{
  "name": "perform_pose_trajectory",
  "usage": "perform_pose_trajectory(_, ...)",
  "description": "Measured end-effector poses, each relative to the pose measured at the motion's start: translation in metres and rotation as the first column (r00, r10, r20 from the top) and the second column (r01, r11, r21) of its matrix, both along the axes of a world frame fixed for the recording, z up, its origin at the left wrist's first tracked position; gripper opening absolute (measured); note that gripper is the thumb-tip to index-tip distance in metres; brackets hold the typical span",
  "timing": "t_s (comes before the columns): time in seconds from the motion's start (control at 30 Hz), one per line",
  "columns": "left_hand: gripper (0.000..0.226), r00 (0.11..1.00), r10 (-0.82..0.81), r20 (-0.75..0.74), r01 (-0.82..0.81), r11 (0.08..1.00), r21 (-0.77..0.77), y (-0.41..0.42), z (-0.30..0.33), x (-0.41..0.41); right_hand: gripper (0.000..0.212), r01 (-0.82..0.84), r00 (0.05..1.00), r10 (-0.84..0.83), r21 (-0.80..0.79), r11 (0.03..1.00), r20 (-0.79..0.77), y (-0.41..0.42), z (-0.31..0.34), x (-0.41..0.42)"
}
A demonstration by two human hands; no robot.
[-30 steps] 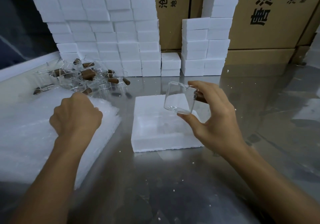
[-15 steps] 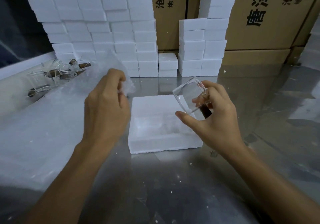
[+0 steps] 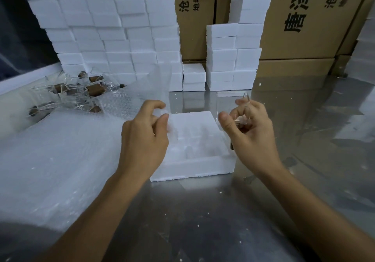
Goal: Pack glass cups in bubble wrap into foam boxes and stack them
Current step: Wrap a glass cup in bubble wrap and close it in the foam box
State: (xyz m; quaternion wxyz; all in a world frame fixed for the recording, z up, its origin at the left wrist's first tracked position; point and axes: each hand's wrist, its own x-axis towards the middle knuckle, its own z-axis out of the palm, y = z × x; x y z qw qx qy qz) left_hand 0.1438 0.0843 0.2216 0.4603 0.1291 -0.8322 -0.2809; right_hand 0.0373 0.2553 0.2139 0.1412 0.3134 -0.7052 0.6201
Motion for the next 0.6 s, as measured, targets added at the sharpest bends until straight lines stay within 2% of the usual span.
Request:
perform_pose_trajectory(0.1,0.028,1.0,-0.001,0.027,-0.006,0.971,0.24,-0.002,0.0,-0.001,0.044,-0.031,0.99,0.04,-0.065,0.997,0.133,-0.001,0.003,0.001)
perform_pose_trajectory(0.17,0.034,0.999,-0.017,0.046,0.001,0.948,0.317,-0.005,0.002,-0.001,0.048,-0.082,0.951,0.131,-0.178,0.981,0.281,0.0,0.007,0.003)
perform_pose_trajectory(0.27,0.034,0.996,-0.089,0.011,0.074,0.892,0.446,-0.006,0.001,-0.003,0.047,-0.161,0.827,0.32,-0.35,0.923,0.463,0.001,0.011,0.001)
perform_pose_trajectory(0.33,0.019,0.992,-0.123,-0.022,0.118,0.865,0.489,-0.005,-0.002,-0.005,0.04,-0.213,0.712,0.474,-0.484,0.849,0.518,0.001,0.013,-0.001)
perform_pose_trajectory(0.37,0.011,0.991,-0.13,-0.023,0.124,0.863,0.49,-0.004,-0.002,-0.005,0.037,-0.22,0.647,0.545,-0.554,0.803,0.533,0.001,0.014,-0.001)
perform_pose_trajectory(0.43,0.016,0.993,-0.119,0.006,0.102,0.881,0.462,-0.004,-0.003,-0.006,0.035,-0.216,0.53,0.659,-0.666,0.714,0.534,0.002,0.015,0.0)
perform_pose_trajectory(0.5,0.02,0.994,-0.101,0.048,0.072,0.907,0.415,-0.004,-0.004,-0.006,0.034,-0.21,0.452,0.722,-0.724,0.657,0.524,0.005,0.017,0.002)
perform_pose_trajectory(0.6,0.019,0.994,-0.033,0.109,0.009,0.976,0.217,-0.001,-0.003,-0.004,0.035,-0.265,0.359,0.798,-0.767,0.585,0.485,0.007,0.024,0.008)
